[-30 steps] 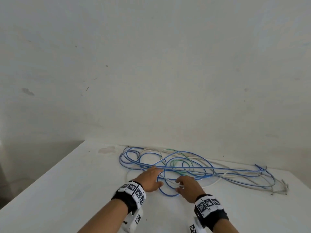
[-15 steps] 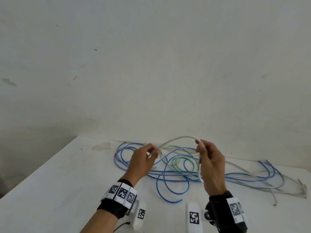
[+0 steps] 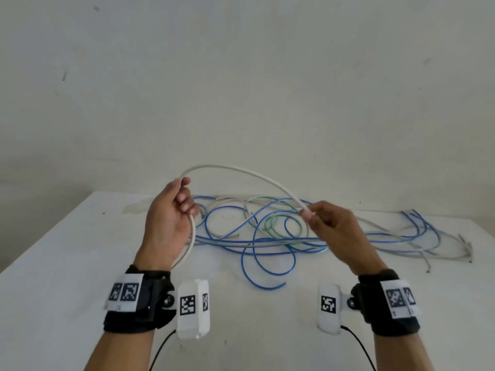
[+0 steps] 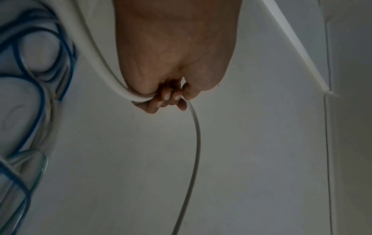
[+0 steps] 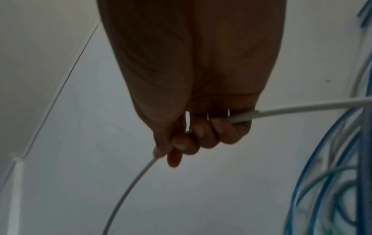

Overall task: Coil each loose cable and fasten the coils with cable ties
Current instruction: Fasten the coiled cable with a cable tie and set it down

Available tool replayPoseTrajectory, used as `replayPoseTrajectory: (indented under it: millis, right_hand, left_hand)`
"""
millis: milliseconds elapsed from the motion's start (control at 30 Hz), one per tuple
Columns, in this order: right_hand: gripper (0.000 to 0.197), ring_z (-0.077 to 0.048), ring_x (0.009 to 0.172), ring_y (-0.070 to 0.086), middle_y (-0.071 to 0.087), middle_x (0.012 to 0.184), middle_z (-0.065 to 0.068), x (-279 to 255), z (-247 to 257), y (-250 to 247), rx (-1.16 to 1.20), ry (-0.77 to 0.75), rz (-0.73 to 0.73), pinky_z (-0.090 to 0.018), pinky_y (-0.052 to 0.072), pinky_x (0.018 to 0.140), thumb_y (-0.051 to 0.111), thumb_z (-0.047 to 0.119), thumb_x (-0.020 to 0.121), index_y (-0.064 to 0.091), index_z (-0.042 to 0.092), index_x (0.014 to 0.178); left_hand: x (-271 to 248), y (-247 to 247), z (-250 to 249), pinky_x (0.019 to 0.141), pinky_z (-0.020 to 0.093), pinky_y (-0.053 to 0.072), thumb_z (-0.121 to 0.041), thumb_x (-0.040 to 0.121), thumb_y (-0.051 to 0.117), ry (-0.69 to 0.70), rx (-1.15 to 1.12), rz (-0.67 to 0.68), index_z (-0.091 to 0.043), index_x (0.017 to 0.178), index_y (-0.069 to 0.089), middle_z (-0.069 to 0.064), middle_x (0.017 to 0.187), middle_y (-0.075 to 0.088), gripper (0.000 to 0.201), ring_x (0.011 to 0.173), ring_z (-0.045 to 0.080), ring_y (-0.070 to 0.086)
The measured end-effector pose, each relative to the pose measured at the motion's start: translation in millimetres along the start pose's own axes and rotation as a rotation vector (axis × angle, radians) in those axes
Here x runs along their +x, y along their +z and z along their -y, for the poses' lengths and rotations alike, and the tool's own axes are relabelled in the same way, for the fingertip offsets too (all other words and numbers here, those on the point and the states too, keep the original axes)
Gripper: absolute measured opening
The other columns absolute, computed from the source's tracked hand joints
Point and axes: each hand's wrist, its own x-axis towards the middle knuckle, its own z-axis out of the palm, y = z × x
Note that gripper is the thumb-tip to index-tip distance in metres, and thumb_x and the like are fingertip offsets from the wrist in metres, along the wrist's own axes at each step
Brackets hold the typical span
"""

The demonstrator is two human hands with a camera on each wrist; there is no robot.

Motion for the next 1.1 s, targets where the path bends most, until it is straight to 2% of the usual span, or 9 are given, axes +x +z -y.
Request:
replayPoseTrajectory:
  millis: [167,333,467,567,767,867,967,1033,1100]
  right_hand:
    - [0.023,-0.012,0.055,0.047,0.055,0.059,0.001,-1.8,29.7,13.3,0.137,-0.065,-0.077,-0.019,0.042,0.056,0.053,0.018,0.105,0.068,0.010,0.090]
    - [0.024,-0.016,0.055,0.045,0.058,0.065,-0.004,-8.2,58.0,33.3,0.322,-0.132,-0.224,-0.023,0.039,0.053,0.047,0.022,0.106,0.066,0.008,0.099]
    - [0.023,-0.011,0.056,0.039,0.050,0.067,0.000,-8.8,74.3,33.9,0.926,0.006,-0.205,-0.021,0.037,0.056,0.047,0.028,0.103,0.063,0.012,0.107]
    - [0.023,-0.004,0.051,0.038,0.047,0.066,0.006,-2.8,72.5,17.5,1.254,0.091,-0.204,-0.017,0.039,0.051,0.041,0.025,0.107,0.059,0.012,0.112]
    - [0.025,-0.003,0.048,0.037,0.050,0.070,0.008,3.8,42.5,-18.7,1.176,0.119,-0.524,-0.015,0.035,0.047,0.039,0.022,0.110,0.060,0.011,0.114]
    - [0.022,-0.003,0.047,0.039,0.052,0.069,0.008,5.5,25.0,-28.2,1.164,0.180,-0.636,-0.015,0.034,0.044,0.040,0.019,0.109,0.061,0.014,0.103]
    - [0.022,-0.004,0.048,0.040,0.055,0.070,0.007,7.4,12.3,-29.7,1.076,0.227,-0.630,-0.015,0.030,0.042,0.042,0.018,0.108,0.063,0.015,0.103]
    - [0.020,-0.004,0.048,0.039,0.057,0.073,0.004,6.3,1.7,-26.8,0.888,0.242,-0.649,-0.015,0.029,0.041,0.047,0.017,0.107,0.066,0.015,0.102]
    - [0.016,-0.004,0.046,0.037,0.058,0.072,0.002,3.6,-6.6,-24.3,0.586,0.210,-0.685,-0.016,0.030,0.042,0.052,0.017,0.106,0.067,0.017,0.102]
  left_hand:
    - [-22.5,26.2,0.2,0.060,0.028,0.039,-0.016,0.104,0.049,0.219,0.327,0.135,-0.016,0.100,0.058,-0.003,0.064,0.043,0.009,0.055,0.014,0.042]
    - [-45.8,33.8,0.9,0.060,0.027,0.048,-0.017,0.107,0.044,0.223,0.902,0.403,-0.012,0.108,0.063,0.008,0.066,0.049,0.020,0.059,0.021,0.051]
    - [-50.0,32.1,4.1,0.066,0.027,0.053,-0.020,0.105,0.049,0.026,1.089,0.515,-0.029,0.119,0.059,0.002,0.070,0.059,0.020,0.062,0.013,0.058]
    - [-51.2,25.8,3.6,0.069,0.019,0.046,-0.041,0.098,0.059,-0.072,1.428,0.557,-0.038,0.122,0.050,-0.009,0.075,0.055,0.026,0.065,0.001,0.053]
    - [-60.1,37.7,-9.1,0.056,0.020,0.037,-0.051,0.089,0.067,0.178,1.862,0.400,-0.031,0.085,0.063,-0.011,0.072,0.063,0.022,0.068,0.006,0.059]
    - [-71.4,46.9,-19.3,0.050,0.017,0.032,-0.056,0.074,0.081,0.246,1.684,0.459,-0.029,0.070,0.065,-0.013,0.057,0.057,0.032,0.053,0.007,0.050]
    - [-88.6,61.0,-29.3,0.050,0.022,0.028,-0.050,0.081,0.073,0.221,1.237,0.622,-0.025,0.068,0.069,-0.006,0.050,0.042,0.029,0.049,0.006,0.034]
    - [-91.6,61.1,-33.7,0.050,0.023,0.028,-0.053,0.087,0.061,0.264,1.229,0.641,-0.023,0.071,0.071,0.002,0.051,0.041,0.036,0.049,0.007,0.034]
    - [-83.9,53.6,-35.4,0.048,0.021,0.027,-0.058,0.091,0.057,0.392,1.393,0.500,-0.023,0.068,0.066,-0.001,0.049,0.040,0.043,0.046,0.008,0.034]
